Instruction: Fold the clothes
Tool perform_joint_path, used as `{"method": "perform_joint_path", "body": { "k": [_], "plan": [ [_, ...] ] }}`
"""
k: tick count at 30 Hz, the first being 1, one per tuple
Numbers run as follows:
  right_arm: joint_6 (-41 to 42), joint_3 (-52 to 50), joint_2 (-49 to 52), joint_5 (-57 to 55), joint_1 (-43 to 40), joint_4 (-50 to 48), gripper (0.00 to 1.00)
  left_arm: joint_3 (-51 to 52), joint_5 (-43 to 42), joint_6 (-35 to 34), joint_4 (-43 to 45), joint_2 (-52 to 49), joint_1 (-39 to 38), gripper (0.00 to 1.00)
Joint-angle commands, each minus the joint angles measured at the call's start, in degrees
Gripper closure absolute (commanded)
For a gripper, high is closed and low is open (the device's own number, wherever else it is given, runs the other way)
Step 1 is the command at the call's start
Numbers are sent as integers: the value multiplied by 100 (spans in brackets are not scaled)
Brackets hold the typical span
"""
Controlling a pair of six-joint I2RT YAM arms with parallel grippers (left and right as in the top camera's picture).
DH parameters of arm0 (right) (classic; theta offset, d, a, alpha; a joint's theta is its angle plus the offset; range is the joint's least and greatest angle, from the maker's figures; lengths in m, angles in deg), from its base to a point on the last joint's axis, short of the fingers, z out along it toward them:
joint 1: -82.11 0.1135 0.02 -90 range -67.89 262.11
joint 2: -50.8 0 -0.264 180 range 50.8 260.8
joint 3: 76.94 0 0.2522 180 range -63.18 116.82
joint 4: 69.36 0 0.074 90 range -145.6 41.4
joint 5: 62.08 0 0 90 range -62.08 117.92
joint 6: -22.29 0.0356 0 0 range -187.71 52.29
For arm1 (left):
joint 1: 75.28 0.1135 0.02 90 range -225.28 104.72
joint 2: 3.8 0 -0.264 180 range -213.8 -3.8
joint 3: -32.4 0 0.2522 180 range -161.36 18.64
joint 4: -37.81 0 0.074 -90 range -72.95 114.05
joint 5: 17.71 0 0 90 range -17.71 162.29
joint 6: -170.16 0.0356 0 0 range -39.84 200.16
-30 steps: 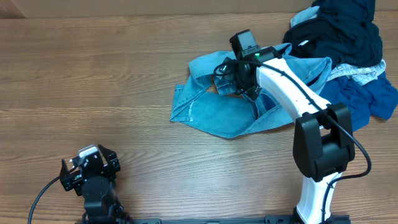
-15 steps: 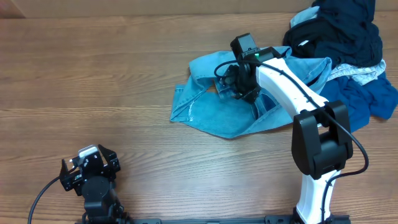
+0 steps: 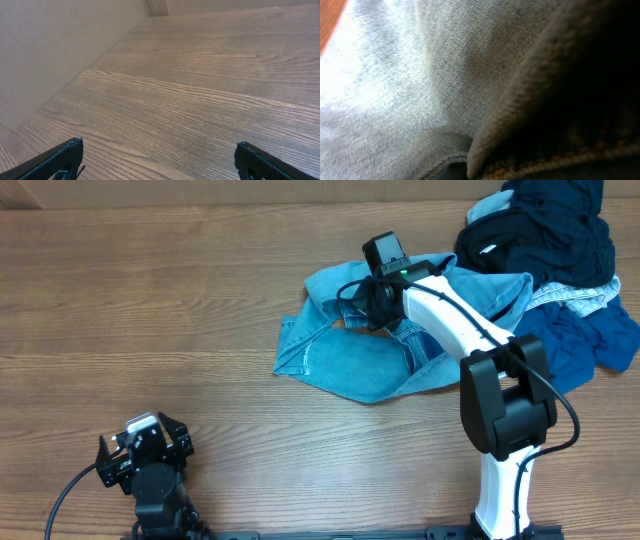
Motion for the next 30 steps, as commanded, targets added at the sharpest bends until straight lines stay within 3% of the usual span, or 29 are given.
{"method": "perform_joint_path", "body": {
  "k": [1, 9, 13, 24, 30],
  "plan": [
    [-306, 570, -52, 48, -120, 310, 96, 4, -39, -37, -31, 7, -2, 0],
    [-2385, 3783, -151, 299, -225, 1755, 96, 4, -39, -37, -31, 7, -2, 0],
    [-3058, 4892, -151, 501, -90, 2105, 96, 4, -39, -37, -31, 7, -2, 0],
    [-3936, 6841, -192, 164, -625, 4468, 96, 4, -39, -37, -31, 7, -2, 0],
    [-4765, 7458, -422, 472, -914, 4972, 96, 4, -39, -37, -31, 7, -2, 0]
  ]
}}
